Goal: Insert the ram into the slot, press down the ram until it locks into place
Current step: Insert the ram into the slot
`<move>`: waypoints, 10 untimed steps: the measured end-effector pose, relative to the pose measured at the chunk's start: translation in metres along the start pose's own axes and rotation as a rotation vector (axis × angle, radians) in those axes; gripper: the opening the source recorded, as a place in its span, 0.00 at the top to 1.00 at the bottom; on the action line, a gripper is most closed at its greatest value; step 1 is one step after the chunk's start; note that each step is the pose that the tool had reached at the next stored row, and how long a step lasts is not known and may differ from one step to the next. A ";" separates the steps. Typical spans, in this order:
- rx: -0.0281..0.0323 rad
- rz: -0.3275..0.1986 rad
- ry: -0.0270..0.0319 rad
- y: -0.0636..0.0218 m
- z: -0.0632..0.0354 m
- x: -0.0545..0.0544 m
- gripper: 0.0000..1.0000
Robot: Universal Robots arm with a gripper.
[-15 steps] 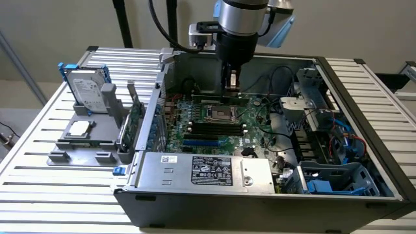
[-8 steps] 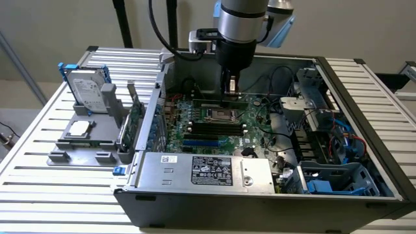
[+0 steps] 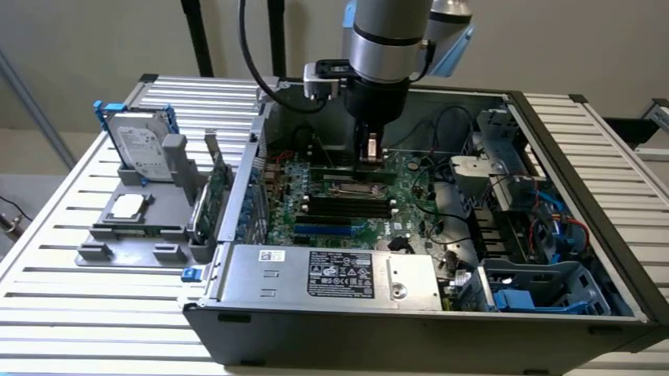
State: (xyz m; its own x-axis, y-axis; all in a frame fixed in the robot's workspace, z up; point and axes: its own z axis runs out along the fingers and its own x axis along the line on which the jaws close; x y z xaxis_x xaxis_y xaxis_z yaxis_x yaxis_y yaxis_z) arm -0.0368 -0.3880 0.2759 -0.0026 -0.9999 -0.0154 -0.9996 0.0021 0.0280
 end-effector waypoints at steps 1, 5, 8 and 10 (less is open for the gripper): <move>0.0002 0.000 0.0000 -0.0001 0.0018 0.000 0.87; 0.0012 0.000 0.0000 -0.0002 0.0089 0.004 0.87; 0.0019 0.000 0.0001 -0.0004 0.0145 0.006 0.87; 0.0026 0.000 0.0001 -0.0004 0.0180 0.008 0.87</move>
State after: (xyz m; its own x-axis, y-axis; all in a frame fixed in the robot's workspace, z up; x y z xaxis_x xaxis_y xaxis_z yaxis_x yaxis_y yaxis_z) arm -0.0369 -0.3953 0.2577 -0.0026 -0.9999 -0.0153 -0.9997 0.0022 0.0254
